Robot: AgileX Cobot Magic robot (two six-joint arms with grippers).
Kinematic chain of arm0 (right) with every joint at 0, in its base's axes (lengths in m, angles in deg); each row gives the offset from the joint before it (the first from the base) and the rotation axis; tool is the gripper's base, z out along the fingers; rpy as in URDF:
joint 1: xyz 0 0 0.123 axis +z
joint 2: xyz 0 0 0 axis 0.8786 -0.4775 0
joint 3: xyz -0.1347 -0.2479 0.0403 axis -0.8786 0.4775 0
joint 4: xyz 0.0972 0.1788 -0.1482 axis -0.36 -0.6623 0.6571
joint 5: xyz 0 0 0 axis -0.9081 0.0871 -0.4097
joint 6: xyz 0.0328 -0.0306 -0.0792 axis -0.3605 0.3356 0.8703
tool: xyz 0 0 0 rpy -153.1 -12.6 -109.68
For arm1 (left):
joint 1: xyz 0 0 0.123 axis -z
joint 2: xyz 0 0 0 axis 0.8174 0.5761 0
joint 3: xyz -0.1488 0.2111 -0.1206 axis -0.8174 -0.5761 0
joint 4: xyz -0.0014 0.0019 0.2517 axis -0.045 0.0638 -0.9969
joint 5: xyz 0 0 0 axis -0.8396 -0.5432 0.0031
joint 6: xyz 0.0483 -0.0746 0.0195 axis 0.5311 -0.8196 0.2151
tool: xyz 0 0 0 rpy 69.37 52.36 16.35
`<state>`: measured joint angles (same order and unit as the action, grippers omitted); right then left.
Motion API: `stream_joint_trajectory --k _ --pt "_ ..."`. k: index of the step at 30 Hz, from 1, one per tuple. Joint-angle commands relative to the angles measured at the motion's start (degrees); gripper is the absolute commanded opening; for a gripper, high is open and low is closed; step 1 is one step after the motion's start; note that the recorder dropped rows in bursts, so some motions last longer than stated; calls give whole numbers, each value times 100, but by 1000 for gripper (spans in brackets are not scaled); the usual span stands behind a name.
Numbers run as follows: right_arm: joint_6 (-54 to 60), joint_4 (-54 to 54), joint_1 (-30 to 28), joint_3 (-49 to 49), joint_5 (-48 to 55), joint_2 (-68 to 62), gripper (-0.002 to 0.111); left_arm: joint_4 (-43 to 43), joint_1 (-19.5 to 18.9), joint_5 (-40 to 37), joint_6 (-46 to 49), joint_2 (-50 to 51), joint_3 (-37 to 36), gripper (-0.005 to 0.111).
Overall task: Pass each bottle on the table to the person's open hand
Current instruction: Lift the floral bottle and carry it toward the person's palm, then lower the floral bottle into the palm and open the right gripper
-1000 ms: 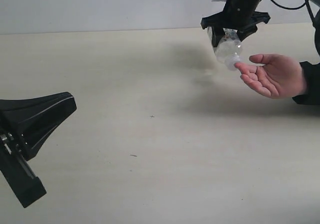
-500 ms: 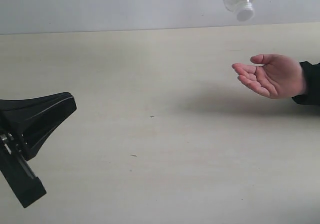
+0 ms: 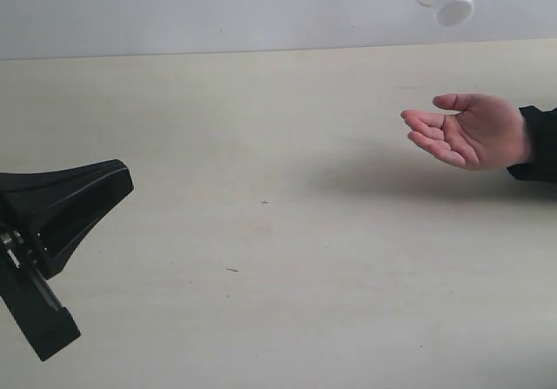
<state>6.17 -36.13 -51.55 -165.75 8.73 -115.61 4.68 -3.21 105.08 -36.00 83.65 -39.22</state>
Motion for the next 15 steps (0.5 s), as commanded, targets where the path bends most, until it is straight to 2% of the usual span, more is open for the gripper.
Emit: stream_joint_trajectory --k 1,6,11,15 --pt "125 76 9 1257 -12 954 0 56 35 40 0 -37 -25 1" --pt "125 232 9 2820 -12 2019 0 56 35 40 0 -37 -25 1" --pt "125 232 9 4155 -966 2828 0 56 35 40 0 -37 -25 1" --pt "64 232 9 4813 -1545 3021 0 56 35 40 0 -37 -25 1"
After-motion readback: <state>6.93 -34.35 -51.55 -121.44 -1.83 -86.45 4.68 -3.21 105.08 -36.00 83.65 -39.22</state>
